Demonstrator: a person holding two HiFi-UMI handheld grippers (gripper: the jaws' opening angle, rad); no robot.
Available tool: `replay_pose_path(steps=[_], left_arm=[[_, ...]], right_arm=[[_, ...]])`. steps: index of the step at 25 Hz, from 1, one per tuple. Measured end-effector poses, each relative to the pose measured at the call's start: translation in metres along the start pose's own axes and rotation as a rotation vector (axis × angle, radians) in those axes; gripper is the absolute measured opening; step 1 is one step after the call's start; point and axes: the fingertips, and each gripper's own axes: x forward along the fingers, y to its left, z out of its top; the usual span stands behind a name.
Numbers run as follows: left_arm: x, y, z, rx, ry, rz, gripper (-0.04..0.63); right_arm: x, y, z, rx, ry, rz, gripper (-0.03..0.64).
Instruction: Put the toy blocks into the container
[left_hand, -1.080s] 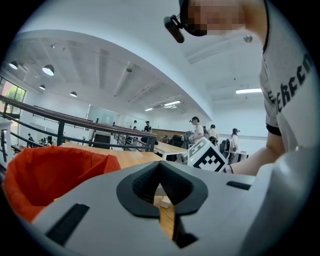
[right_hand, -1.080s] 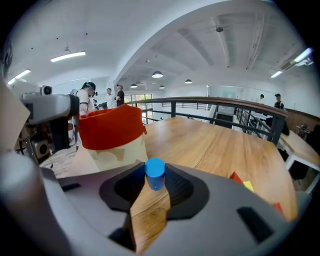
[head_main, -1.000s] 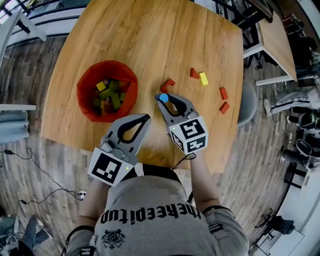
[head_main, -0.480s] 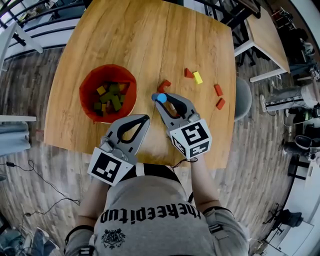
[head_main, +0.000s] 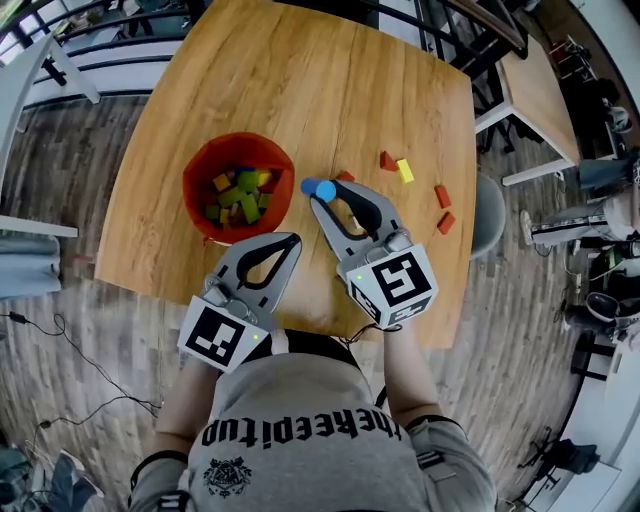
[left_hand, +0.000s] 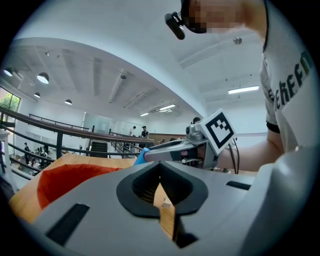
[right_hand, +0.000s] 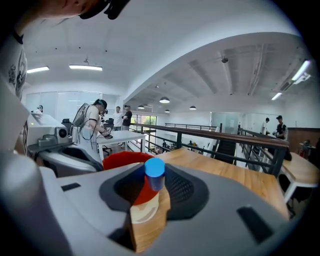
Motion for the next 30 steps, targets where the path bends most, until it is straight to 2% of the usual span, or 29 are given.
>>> replay_pose_path(steps=[8, 19, 25, 30], left_arm=[[-0.026, 0.015, 0.002, 0.019, -0.007, 0.082, 0.012], [-0.062, 0.038, -0.003, 0.007, -0.008, 0.208, 0.012], [-0.067, 0.043, -0.005, 0.007, -0.003, 0.229, 0.012], [-0.065, 0.043, -0.006, 0.007, 0.001, 0.218, 0.012]], right_arm=[[0.023, 0.032, 0.023, -0.041, -0.043, 0.095, 0.130], [0.056, 0.072, 0.020, -0.071, -0.031, 0.202, 0.132], [0.064, 0.077, 0.020, -0.057, -0.038, 0.222, 0.144], [0.063, 0.072, 0.019, -0.043, -0.036, 0.210, 0.144]])
